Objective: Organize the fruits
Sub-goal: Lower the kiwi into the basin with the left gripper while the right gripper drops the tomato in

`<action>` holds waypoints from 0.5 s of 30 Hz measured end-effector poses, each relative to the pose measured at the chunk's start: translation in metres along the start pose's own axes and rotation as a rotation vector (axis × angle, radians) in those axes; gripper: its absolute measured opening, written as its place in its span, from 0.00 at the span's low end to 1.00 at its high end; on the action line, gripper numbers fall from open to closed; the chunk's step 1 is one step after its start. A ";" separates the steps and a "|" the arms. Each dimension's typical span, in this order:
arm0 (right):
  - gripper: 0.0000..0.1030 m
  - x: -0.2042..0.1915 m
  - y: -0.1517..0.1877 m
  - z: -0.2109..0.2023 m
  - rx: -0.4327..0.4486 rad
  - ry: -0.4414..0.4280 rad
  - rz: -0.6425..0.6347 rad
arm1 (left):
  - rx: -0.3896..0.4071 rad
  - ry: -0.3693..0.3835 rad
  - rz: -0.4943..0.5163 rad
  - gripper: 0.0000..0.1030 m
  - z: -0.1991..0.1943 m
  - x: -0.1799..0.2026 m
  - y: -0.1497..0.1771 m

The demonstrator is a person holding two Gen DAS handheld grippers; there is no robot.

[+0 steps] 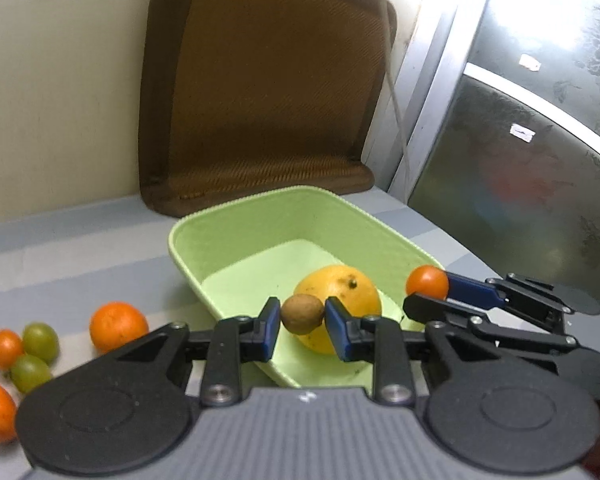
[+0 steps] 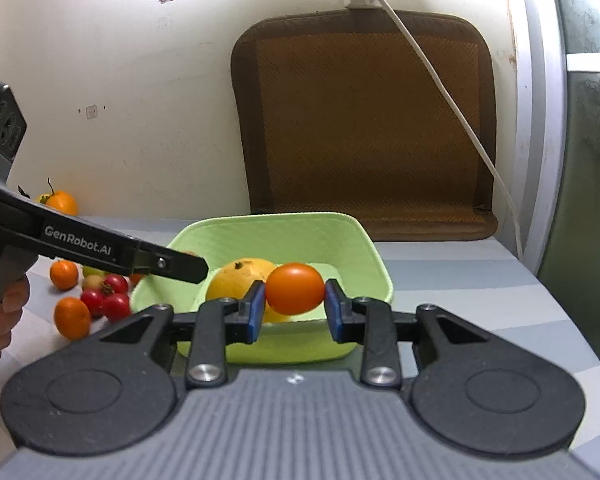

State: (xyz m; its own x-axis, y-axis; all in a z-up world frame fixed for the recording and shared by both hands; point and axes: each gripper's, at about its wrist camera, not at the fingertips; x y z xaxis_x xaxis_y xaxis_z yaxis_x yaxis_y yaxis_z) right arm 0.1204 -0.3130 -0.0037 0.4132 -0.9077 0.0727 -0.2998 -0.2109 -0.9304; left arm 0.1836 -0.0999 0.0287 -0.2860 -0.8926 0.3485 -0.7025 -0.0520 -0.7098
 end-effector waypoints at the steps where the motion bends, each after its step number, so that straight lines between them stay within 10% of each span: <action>1: 0.35 -0.002 0.001 -0.001 0.003 0.004 -0.006 | 0.002 -0.008 0.005 0.27 0.001 0.000 0.001; 15: 0.35 -0.019 -0.005 -0.036 0.046 -0.012 0.050 | 0.215 -0.037 -0.110 0.31 -0.106 -0.053 0.000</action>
State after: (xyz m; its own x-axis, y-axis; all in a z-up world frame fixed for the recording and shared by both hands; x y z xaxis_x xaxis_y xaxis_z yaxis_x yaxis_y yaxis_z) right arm 0.0831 -0.3083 0.0121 0.4093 -0.9121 0.0218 -0.2806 -0.1486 -0.9483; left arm 0.1298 -0.0050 0.0747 -0.1884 -0.8920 0.4108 -0.5722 -0.2403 -0.7841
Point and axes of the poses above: each gripper's, at about its wrist camera, not at the fingertips, and z roughly the way its jaws point, x to its right, y to its underside, and after that the axes turned 8 degrees about -z, right-handed
